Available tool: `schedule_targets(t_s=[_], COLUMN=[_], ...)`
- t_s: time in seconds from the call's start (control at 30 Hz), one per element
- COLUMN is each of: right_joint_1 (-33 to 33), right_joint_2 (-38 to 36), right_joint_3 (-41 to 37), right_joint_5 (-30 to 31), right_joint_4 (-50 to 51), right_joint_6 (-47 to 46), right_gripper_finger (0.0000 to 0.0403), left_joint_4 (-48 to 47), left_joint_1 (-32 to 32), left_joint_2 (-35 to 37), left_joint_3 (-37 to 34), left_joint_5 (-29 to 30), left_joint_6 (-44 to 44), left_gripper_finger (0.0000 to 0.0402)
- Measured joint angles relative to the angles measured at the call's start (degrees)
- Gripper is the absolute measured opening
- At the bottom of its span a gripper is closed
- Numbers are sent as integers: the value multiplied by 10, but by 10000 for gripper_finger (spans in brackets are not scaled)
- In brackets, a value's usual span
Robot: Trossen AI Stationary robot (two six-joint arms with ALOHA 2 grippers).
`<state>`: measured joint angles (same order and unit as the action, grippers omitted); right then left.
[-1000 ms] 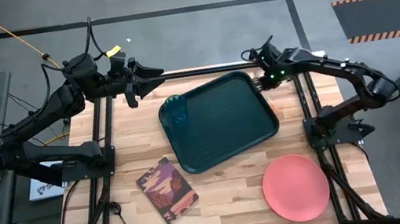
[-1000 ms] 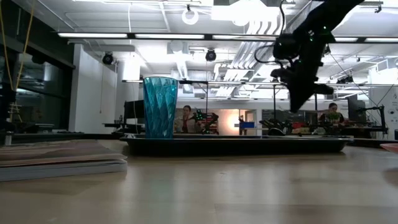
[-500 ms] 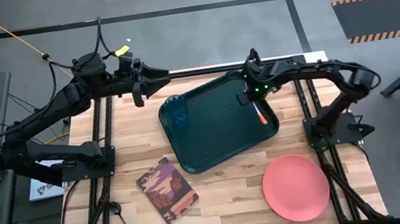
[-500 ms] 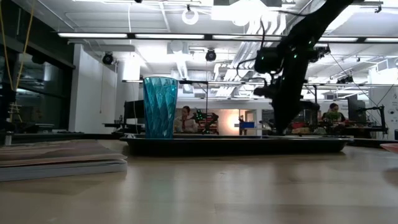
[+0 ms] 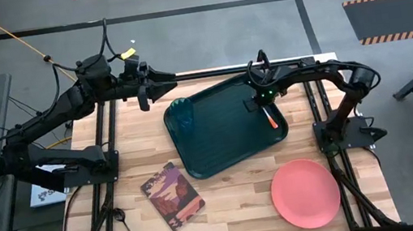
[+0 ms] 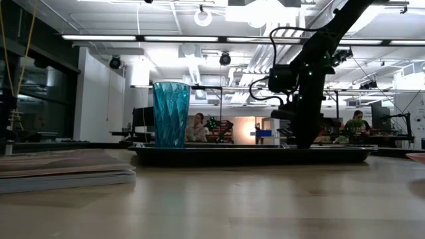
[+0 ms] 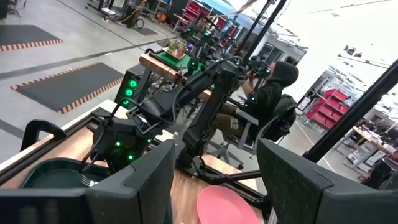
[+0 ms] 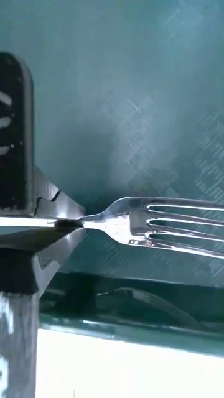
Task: Pick and place plate/cup/fork/spoon on tray
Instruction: Put the orange fork on the black tray, then put the pink plate on the black tray
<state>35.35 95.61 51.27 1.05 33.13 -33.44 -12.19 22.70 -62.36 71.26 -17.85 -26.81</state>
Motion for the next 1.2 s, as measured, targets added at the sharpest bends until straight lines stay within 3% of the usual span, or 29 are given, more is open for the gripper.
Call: schedule_targets(t_s=[0.2, 0.47, 0.9, 1.07, 1.2], right_joint_1=[0, 0, 2, 3, -29], right_joint_2=[0, 0, -32, -125, -223], right_joint_3=[0, 0, 0, 0, 0], right_joint_5=[0, 0, -12, -88, -215], right_joint_4=[0, -3, 14, 59, 156], right_joint_6=[-1, -1, 18, 56, 73], right_gripper_finger=[4, 39, 128, 152, 158], left_joint_4=[0, 0, 0, 0, 0], left_joint_1=[0, 0, 0, 0, 0], left_joint_2=[0, 0, 0, 0, 0], left_joint_3=[0, 0, 0, 0, 0], left_joint_5=[0, 0, 0, 0, 0], left_joint_6=[0, 0, -2, -5, -11], left_gripper_finger=[216, 216, 216, 216, 216])
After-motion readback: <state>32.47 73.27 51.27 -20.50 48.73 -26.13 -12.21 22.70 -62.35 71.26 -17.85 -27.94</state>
